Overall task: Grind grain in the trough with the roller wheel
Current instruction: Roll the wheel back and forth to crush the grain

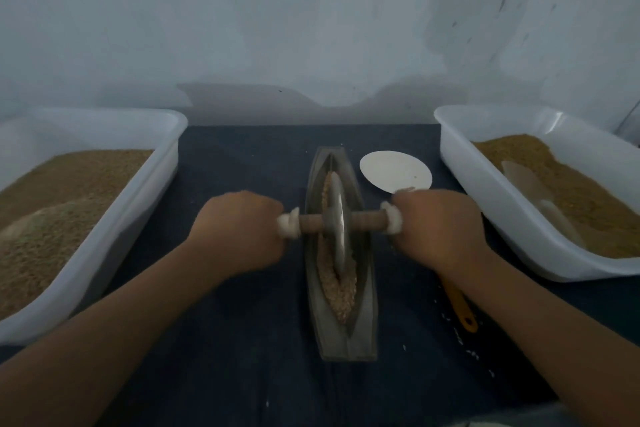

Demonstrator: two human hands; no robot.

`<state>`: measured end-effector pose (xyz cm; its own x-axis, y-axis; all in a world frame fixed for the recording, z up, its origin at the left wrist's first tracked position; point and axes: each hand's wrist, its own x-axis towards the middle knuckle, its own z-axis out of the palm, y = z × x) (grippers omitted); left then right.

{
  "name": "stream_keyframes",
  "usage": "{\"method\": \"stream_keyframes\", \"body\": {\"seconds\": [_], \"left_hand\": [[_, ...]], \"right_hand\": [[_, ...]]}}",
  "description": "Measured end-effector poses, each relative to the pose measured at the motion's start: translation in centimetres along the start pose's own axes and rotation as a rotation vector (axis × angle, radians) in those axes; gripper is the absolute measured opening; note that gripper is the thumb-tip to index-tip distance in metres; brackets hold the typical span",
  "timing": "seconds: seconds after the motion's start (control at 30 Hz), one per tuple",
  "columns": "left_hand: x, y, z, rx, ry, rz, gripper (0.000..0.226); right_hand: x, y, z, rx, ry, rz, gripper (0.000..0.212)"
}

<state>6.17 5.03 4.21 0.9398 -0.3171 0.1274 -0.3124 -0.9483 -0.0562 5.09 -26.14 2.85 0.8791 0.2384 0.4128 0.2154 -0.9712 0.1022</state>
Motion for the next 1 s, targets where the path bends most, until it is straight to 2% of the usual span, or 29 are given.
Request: {"method": "stream_keyframes", "body": {"seconds": [0.17, 0.3, 0.37, 0.4, 0.47, 0.53, 0.63, 0.77, 0.83, 0.9, 1.0], "left_hand": [[8.0, 0.4, -1.7, 0.026, 0.067, -0.094, 0.031], [5.9, 1.0, -2.0, 0.026, 0.027, -0.06, 0.025], [2.2, 0.8, -1.3, 0.033, 0.032, -0.013, 0.02], [0.3, 0.6, -1.0, 0.037, 0.066, 0.011, 0.021], [-2.9, 0.3, -0.5, 0.04, 0.136, 0.047, 0.025], [-3.6, 0.2, 0.0, 0.031, 0.131, 0.039, 0.03], [0.0, 0.1, 0.1, -0.005, 0.033, -0.014, 0.028], [7.2, 0.4, -1.3, 0.067, 0.087, -0.083, 0.032], [8.5, 0.9, -1.9, 0.084, 0.108, -0.075, 0.036], [7.6, 1.1, -2.1, 0.086, 0.11, -0.055, 0.033], [2.5, 0.7, -1.1, 0.073, 0.091, 0.004, 0.025]], "right_hand": [[6.4, -0.1, 1.1, -0.003, 0.051, 0.137, 0.034], [4.6, -0.1, 0.6, -0.022, -0.084, 0.143, 0.036], [1.6, -0.1, -0.1, -0.043, -0.095, 0.087, 0.034], [0.0, -0.2, -0.7, -0.035, -0.038, 0.032, 0.034], [-2.5, -0.2, -2.0, 0.009, 0.041, -0.089, 0.031], [-3.0, 0.0, -2.2, 0.036, 0.038, -0.15, 0.032], [0.2, -0.3, -0.8, -0.005, 0.005, -0.022, 0.036], [5.6, 0.1, 1.5, -0.039, -0.005, 0.143, 0.028], [6.2, 0.4, 2.0, 0.005, -0.034, 0.183, 0.034], [5.3, 0.3, 2.0, 0.011, -0.055, 0.195, 0.038], [1.6, -0.1, 0.6, -0.021, -0.018, 0.09, 0.039]]}}
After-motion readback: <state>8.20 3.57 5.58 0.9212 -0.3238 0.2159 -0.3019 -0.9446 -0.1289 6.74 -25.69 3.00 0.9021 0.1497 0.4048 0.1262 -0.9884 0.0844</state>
